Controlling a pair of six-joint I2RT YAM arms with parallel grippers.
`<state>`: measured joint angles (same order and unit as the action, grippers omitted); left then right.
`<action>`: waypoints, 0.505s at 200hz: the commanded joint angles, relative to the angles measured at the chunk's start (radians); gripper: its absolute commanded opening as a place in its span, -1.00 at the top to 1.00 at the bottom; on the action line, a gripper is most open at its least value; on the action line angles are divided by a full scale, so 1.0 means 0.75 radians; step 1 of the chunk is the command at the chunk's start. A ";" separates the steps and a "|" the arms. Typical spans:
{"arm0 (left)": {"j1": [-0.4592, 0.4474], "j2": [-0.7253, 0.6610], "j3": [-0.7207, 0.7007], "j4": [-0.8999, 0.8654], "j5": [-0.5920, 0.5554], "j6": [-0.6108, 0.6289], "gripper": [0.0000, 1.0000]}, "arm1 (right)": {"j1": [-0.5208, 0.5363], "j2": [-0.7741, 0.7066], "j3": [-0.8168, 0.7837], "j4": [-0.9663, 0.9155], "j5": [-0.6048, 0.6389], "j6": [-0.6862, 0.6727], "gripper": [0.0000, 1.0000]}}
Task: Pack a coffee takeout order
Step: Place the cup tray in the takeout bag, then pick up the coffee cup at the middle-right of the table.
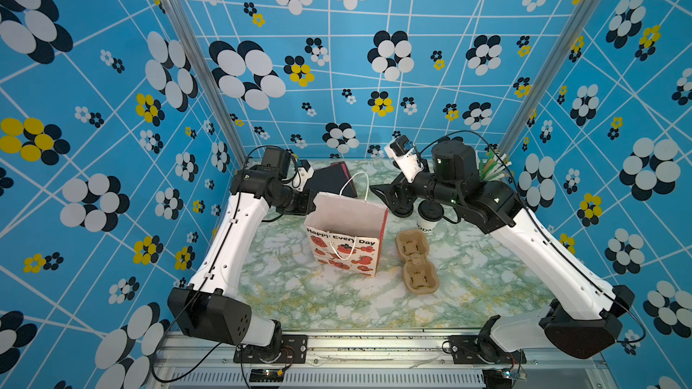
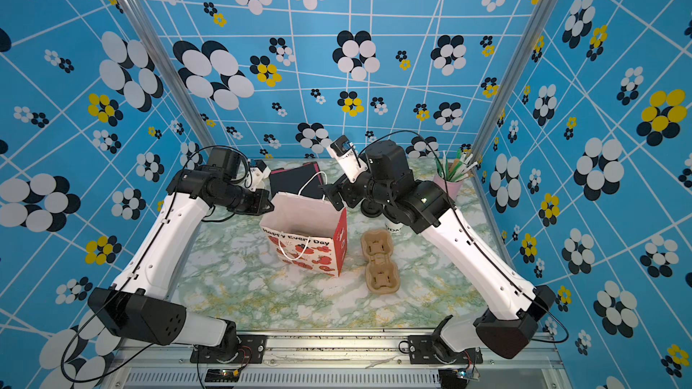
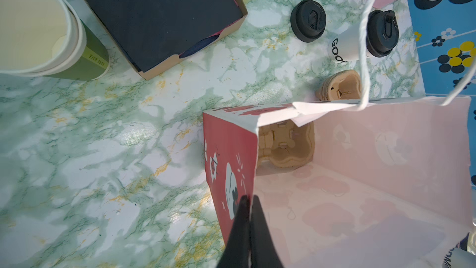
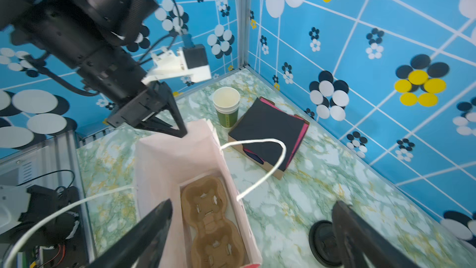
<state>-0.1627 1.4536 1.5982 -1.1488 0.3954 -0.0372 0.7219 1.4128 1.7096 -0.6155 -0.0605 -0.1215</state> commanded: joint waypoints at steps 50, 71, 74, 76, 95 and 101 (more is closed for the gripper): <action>0.008 -0.026 0.004 -0.009 -0.010 -0.014 0.54 | -0.173 -0.041 -0.124 -0.227 0.233 0.111 -0.98; 0.006 -0.035 0.008 -0.005 -0.022 -0.016 0.42 | -0.223 -0.008 -0.127 -0.289 0.287 0.126 -0.98; 0.006 -0.038 0.009 -0.002 -0.024 -0.017 0.40 | -0.232 -0.002 -0.128 -0.298 0.295 0.131 -0.98; 0.008 -0.039 0.010 -0.001 -0.024 -0.018 0.39 | -0.237 0.002 -0.128 -0.305 0.299 0.134 -0.98; 0.010 -0.053 0.011 0.013 -0.033 -0.020 0.26 | -0.291 0.054 -0.114 -0.365 0.328 0.155 -0.98; 0.009 -0.059 0.010 0.019 -0.036 -0.020 0.21 | -0.311 0.074 -0.110 -0.378 0.336 0.163 -0.98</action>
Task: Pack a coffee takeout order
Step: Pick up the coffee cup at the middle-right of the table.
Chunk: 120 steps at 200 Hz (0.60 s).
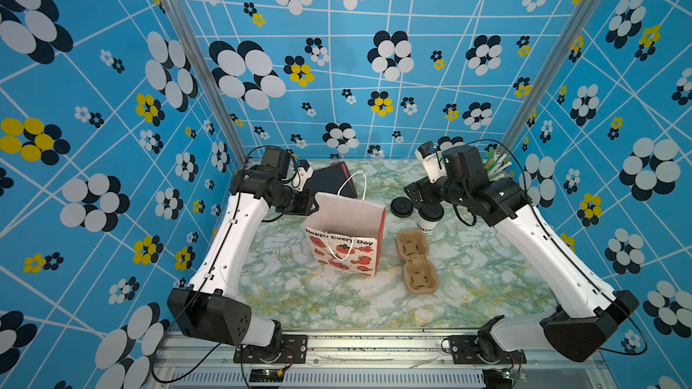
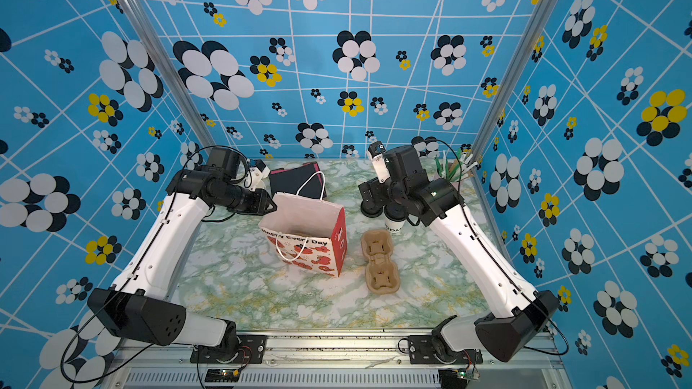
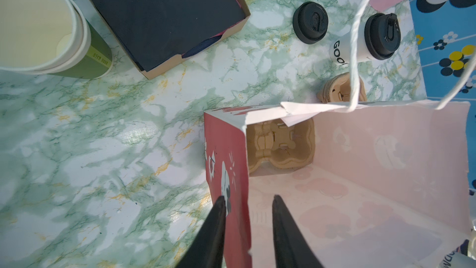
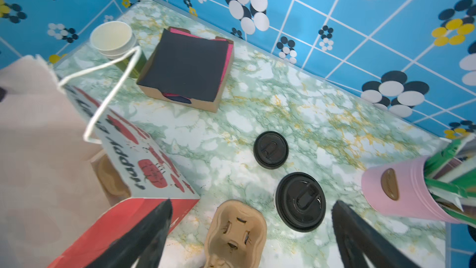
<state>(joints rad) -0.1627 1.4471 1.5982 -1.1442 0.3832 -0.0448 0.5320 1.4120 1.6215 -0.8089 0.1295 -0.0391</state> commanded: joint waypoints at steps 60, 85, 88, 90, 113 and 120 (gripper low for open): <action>0.012 -0.108 -0.020 0.076 -0.012 -0.004 -0.26 | -0.228 0.290 0.079 -0.209 -0.026 0.094 -0.98; 0.012 -0.126 -0.041 0.100 -0.016 -0.001 -0.45 | -0.268 0.366 0.115 -0.242 -0.047 0.093 -0.98; 0.013 -0.127 -0.044 0.101 -0.015 0.000 -0.46 | -0.270 0.371 0.118 -0.244 -0.049 0.092 -0.98; 0.013 -0.128 -0.046 0.104 -0.016 0.000 -0.46 | -0.273 0.377 0.120 -0.246 -0.052 0.093 -0.98; 0.015 -0.133 -0.063 0.120 -0.016 0.000 -0.57 | -0.296 0.422 0.129 -0.252 -0.088 0.081 -0.98; 0.016 -0.134 -0.067 0.122 -0.016 0.000 -0.62 | -0.300 0.437 0.132 -0.255 -0.098 0.076 -0.98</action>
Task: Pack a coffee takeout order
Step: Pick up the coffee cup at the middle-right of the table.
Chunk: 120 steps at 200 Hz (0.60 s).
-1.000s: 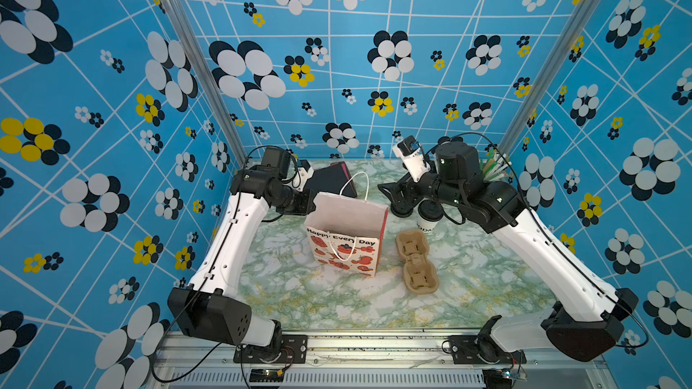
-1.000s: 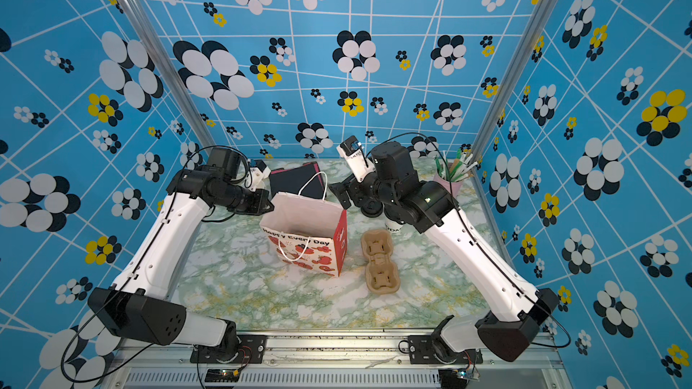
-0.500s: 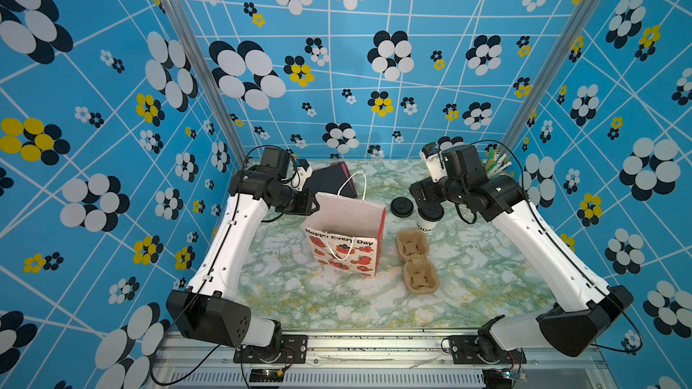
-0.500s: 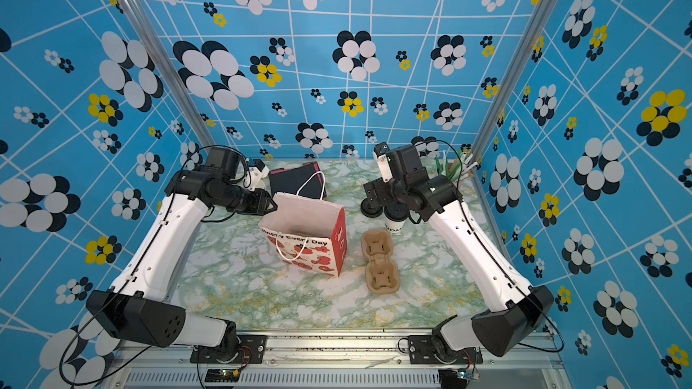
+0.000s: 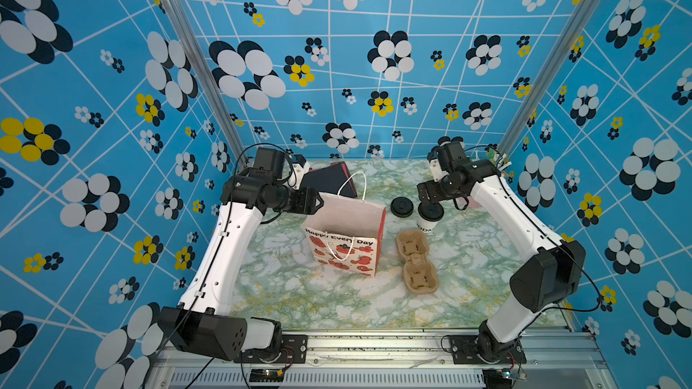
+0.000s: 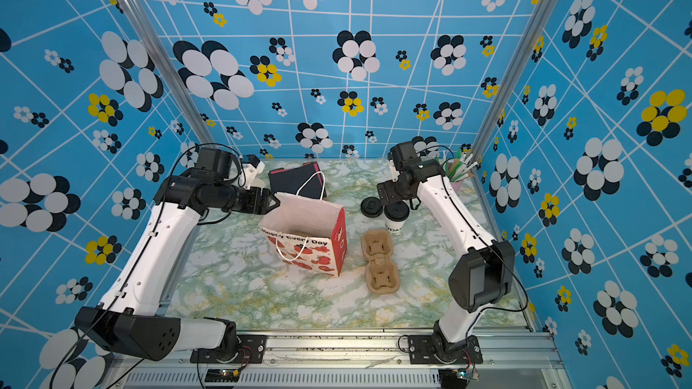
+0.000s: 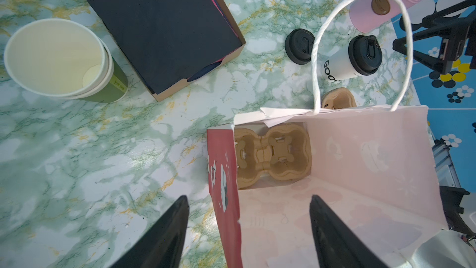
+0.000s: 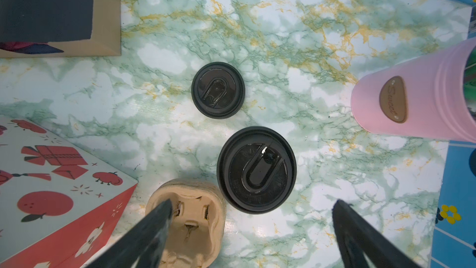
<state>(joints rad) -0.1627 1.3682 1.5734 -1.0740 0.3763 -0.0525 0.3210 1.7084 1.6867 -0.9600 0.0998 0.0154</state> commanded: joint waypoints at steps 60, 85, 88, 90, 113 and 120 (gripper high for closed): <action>0.015 -0.044 -0.062 0.063 -0.007 0.011 -0.83 | -0.060 0.152 0.083 -0.107 -0.088 -0.026 -0.93; 0.014 -0.047 -0.070 0.066 -0.007 0.010 -0.87 | -0.068 0.178 0.077 -0.107 -0.106 -0.034 -0.86; 0.014 -0.045 -0.071 0.068 -0.007 0.010 -0.87 | -0.068 0.180 0.077 -0.109 -0.108 -0.035 -0.86; 0.015 -0.046 -0.071 0.067 -0.007 0.010 -0.87 | -0.068 0.183 0.077 -0.110 -0.108 -0.036 -0.85; 0.014 -0.048 -0.075 0.066 -0.007 0.009 -0.89 | -0.068 0.202 0.074 -0.111 -0.107 -0.044 -0.83; 0.016 -0.049 -0.075 0.067 -0.008 0.008 -0.91 | -0.071 0.209 0.075 -0.114 -0.104 -0.047 -0.82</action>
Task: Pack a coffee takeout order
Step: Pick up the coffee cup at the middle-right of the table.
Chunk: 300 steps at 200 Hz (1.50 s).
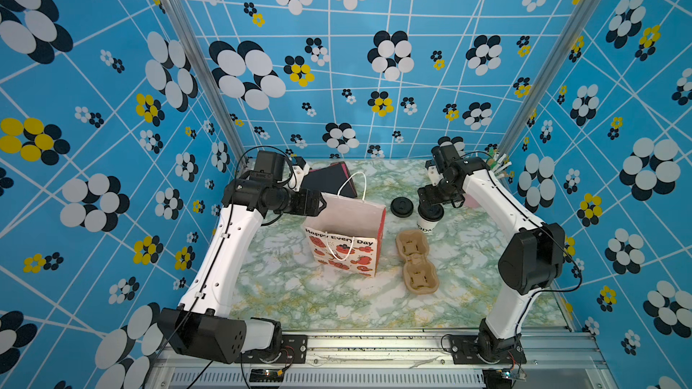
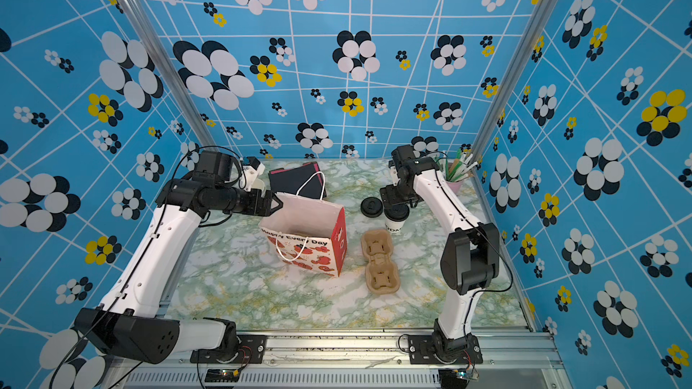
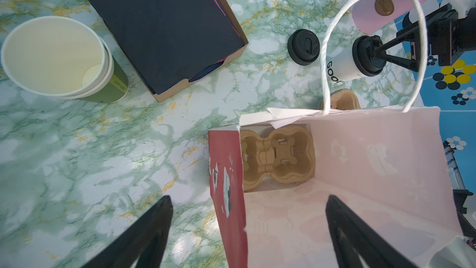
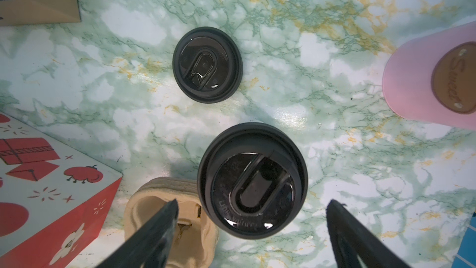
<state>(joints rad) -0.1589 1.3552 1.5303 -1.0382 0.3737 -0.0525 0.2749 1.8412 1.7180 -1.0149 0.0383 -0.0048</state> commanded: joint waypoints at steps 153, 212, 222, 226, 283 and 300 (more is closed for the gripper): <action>0.010 -0.040 -0.030 0.019 -0.009 0.015 -0.96 | -0.020 0.085 -0.029 -0.021 -0.010 -0.028 -0.73; 0.010 -0.038 -0.034 0.021 -0.009 0.019 -0.97 | -0.021 0.096 -0.053 -0.011 -0.012 -0.026 -0.60; 0.010 -0.036 -0.034 0.022 -0.009 0.019 -0.97 | -0.021 0.096 -0.055 -0.009 -0.016 -0.025 -0.58; 0.009 -0.036 -0.034 0.022 -0.009 0.017 -0.97 | -0.021 0.096 -0.057 -0.009 -0.016 -0.025 -0.57; 0.010 -0.038 -0.035 0.022 -0.011 0.018 -0.97 | -0.022 0.102 -0.084 -0.006 -0.021 -0.023 -0.48; 0.009 -0.036 -0.036 0.025 -0.010 0.017 -0.97 | -0.021 0.104 -0.094 -0.005 -0.018 -0.023 -0.47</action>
<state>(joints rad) -0.1589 1.3495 1.5169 -1.0233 0.3729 -0.0525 0.2657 1.9030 1.6836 -1.0061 0.0387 -0.0189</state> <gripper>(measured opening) 0.987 0.741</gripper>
